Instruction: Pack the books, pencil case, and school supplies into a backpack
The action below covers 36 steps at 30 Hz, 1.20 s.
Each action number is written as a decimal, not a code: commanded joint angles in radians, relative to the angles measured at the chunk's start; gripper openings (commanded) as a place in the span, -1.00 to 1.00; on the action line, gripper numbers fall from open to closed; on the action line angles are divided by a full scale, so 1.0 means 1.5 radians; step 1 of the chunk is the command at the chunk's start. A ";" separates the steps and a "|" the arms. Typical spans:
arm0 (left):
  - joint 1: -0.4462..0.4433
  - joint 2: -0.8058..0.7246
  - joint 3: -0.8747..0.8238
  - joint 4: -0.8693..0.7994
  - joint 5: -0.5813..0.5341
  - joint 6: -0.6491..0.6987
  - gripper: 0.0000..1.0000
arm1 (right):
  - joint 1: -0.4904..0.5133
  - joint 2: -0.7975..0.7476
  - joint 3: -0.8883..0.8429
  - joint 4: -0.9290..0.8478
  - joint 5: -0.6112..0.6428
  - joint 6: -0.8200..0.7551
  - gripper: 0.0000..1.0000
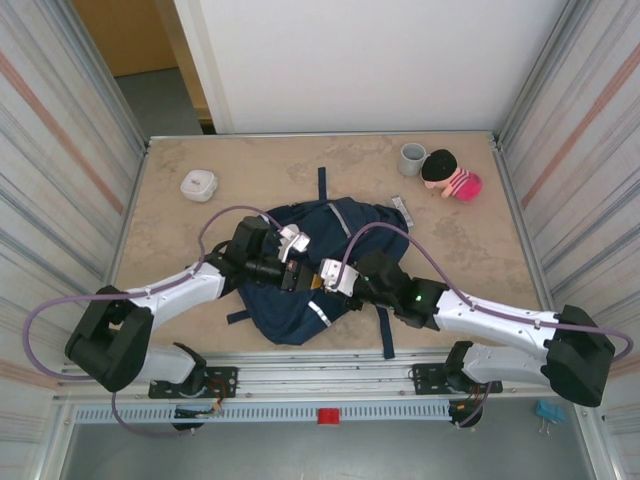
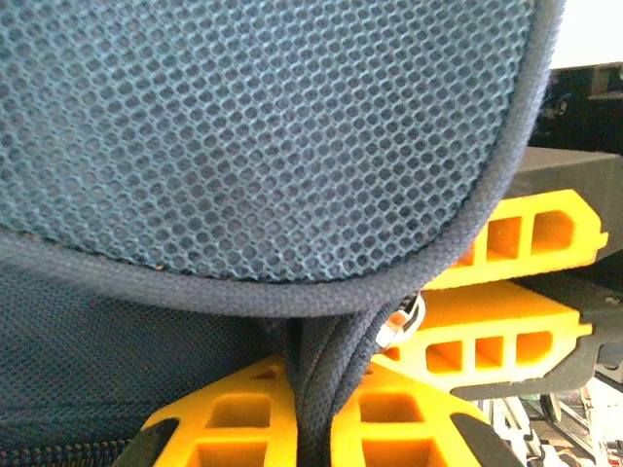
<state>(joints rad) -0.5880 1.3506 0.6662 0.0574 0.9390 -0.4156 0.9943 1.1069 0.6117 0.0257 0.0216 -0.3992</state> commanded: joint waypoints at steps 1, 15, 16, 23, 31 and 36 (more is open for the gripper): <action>-0.005 -0.008 0.023 -0.003 0.066 0.006 -1.00 | -0.017 -0.033 0.020 0.007 0.028 0.023 -0.62; -0.011 -0.004 0.026 -0.008 0.057 0.009 -1.00 | -0.010 0.028 0.072 -0.028 0.026 0.076 -0.37; -0.011 -0.005 0.027 -0.008 0.058 0.009 -1.00 | -0.007 0.037 0.075 -0.028 0.026 0.077 -0.37; -0.012 -0.009 0.031 -0.024 0.049 0.020 -1.00 | 0.006 0.056 0.093 -0.057 0.077 0.076 -0.66; -0.011 -0.002 0.037 -0.095 -0.042 0.057 -1.00 | -0.018 0.002 0.118 -0.151 0.016 0.121 -0.82; -0.011 0.001 0.035 -0.098 -0.055 0.057 -1.00 | -0.052 -0.011 0.126 -0.200 -0.061 0.172 -0.86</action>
<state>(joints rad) -0.6060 1.3506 0.7017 -0.0479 0.8516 -0.3405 0.9459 1.1225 0.7628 -0.2089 -0.0322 -0.2150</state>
